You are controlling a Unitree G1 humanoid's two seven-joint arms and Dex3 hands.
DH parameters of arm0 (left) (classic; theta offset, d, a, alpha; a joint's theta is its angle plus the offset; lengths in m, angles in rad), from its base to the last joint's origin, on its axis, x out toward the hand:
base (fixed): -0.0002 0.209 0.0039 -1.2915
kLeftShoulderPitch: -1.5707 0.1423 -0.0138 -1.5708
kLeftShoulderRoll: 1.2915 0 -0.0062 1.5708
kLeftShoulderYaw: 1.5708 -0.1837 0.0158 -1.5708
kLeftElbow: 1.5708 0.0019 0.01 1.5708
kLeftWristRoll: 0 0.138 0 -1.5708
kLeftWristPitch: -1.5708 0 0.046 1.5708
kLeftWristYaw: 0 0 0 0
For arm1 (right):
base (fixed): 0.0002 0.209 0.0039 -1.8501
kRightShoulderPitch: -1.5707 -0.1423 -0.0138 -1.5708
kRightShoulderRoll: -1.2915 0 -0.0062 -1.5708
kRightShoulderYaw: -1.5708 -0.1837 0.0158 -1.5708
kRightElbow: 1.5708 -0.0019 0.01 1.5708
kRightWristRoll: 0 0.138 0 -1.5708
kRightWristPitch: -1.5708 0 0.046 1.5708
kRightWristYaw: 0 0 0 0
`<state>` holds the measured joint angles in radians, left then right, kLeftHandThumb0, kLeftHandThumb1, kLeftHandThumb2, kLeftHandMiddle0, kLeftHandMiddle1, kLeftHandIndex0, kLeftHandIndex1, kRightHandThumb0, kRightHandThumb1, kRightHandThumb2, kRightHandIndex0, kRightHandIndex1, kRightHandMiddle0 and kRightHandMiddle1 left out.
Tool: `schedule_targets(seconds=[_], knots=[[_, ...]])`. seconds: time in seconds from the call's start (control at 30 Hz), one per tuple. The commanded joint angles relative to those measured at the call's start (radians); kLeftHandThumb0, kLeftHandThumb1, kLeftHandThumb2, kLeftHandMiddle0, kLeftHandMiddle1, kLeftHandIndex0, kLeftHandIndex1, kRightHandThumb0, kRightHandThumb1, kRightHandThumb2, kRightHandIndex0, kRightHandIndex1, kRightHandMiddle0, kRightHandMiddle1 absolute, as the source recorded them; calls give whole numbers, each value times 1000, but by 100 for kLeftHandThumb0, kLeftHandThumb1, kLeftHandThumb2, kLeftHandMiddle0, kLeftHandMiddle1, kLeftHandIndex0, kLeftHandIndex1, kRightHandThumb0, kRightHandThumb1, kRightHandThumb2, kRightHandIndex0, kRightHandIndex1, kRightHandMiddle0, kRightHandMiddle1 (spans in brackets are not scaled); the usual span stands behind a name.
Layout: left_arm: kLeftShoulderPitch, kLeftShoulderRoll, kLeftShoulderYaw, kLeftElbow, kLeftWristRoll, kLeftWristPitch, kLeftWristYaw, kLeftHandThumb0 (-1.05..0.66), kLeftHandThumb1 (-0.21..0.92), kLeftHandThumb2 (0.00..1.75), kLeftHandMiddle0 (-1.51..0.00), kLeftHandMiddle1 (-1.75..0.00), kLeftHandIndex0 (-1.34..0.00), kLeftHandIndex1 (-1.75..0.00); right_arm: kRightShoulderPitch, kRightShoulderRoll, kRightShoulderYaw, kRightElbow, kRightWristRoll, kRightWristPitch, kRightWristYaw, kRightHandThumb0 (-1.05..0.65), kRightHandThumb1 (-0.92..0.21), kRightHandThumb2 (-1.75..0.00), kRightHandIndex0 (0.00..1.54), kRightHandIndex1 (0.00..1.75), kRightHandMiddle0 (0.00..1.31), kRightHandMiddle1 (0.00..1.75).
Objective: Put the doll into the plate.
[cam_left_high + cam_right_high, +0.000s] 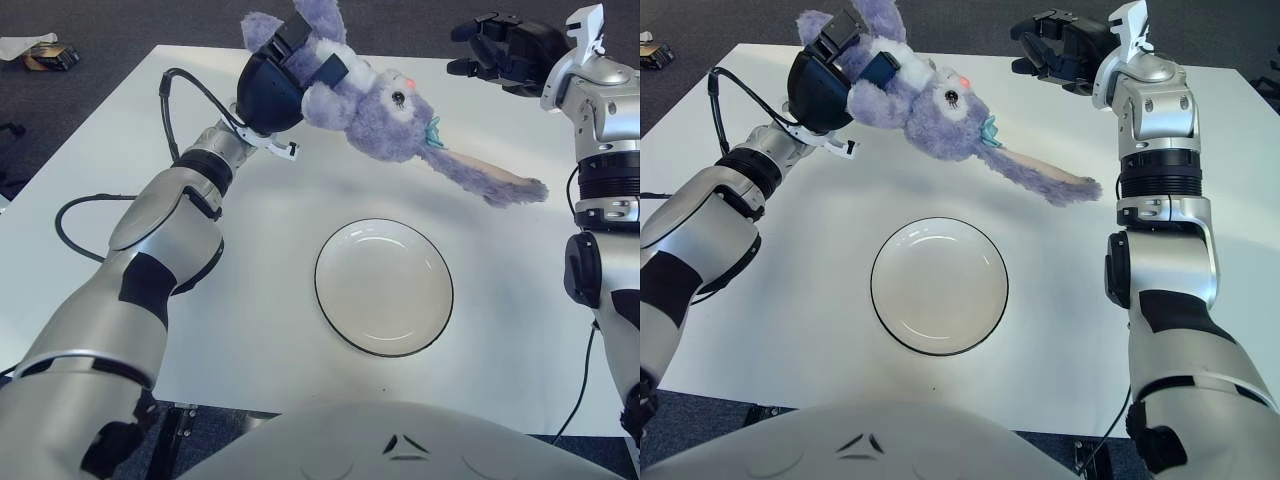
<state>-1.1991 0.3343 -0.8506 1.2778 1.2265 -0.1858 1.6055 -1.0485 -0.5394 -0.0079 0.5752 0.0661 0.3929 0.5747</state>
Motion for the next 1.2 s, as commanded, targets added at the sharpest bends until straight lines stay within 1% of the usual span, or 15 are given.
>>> schedule_targets(seconds=[0.0, 0.07, 0.17, 0.2, 0.3, 0.37, 0.47, 0.67, 0.8, 0.93, 1.0, 1.03, 1.07, 1.1, 1.17], knots=[[-33, 2, -10, 4, 3, -1, 9, -48, 31, 132, -136, -175, -62, -175, -40, -9, 18, 28, -27, -22, 5, -69, -72, -63, 14, 54, 0, 96], [-34, 2, -14, 7, 3, -1, 9, -48, 30, 133, -136, -175, -62, -175, -49, -9, 28, 46, -38, -25, 14, -70, -74, -60, 14, 53, 0, 90], [-37, -1, -22, 15, 1, -5, 9, -48, 30, 133, -136, -175, -63, -175, -38, 8, 45, 62, -35, -21, 51, -74, -80, -52, 18, 49, 0, 79], [-38, -2, -23, 17, 0, -7, 9, -48, 30, 133, -136, -175, -63, -175, -35, 11, 50, 62, -31, -17, 67, -74, -81, -51, 20, 49, 0, 80], [-39, -4, -27, 20, -3, -9, 9, -49, 30, 134, -136, -175, -63, -175, -37, 10, 66, 74, -26, -5, 119, -75, -85, -47, 22, 46, 0, 74], [-40, -7, -28, 20, -4, -8, 9, -49, 30, 134, -136, -175, -63, -175, -43, 5, 76, 85, -25, 2, 158, -75, -86, -46, 24, 47, 0, 75], [-41, -10, -29, 19, -3, -4, 9, -49, 30, 134, -136, -175, -63, -175, -50, 1, 89, 94, -28, 7, 199, -77, -90, -43, 26, 58, 0, 74], [-46, -18, -33, 30, -5, 5, 9, -49, 29, 134, -136, -175, -63, -175, -70, 0, 123, 123, -38, 20, 282, -79, -92, -43, 23, 63, 0, 59], [-49, -25, -35, 37, -10, 7, 1, -49, 29, 134, -137, -175, -63, -175, -76, 10, 147, 126, -45, 22, 328, -78, -92, -45, 19, 55, 0, 50], [-52, -33, -32, 42, -17, 10, -25, -49, 30, 133, -139, -175, -63, -175, -61, 3, 179, 91, -73, -3, 354, -79, -92, -47, 17, 50, 0, 43], [-51, -36, -27, 44, -23, 19, -46, -49, 31, 132, -139, -175, -62, -175, -25, -3, 198, 29, -93, -28, 351, -81, -92, -49, 16, 48, 0, 40], [-50, -39, -23, 45, -27, 29, -61, -48, 31, 132, -139, -175, -62, -175, 25, -11, 217, -80, -123, -42, 322, -81, -92, -50, 16, 48, 0, 40], [-50, -41, -21, 46, -29, 35, -71, -48, 32, 131, -139, -175, -61, -175, 62, -16, 229, -159, -145, -50, 300, -85, -92, -52, 15, 47, 0, 38], [-50, -44, -18, 47, -32, 43, -86, -48, 33, 130, -138, -175, -60, -175, 113, -30, 244, -254, -199, -98, 242, -87, -92, -53, 14, 47, 0, 37], [-49, -48, -14, 48, -36, 53, -107, -48, 34, 128, -138, -175, -59, -175, 173, -49, 259, -353, -279, -177, 158, -93, -92, -56, 13, 47, 0, 39]])
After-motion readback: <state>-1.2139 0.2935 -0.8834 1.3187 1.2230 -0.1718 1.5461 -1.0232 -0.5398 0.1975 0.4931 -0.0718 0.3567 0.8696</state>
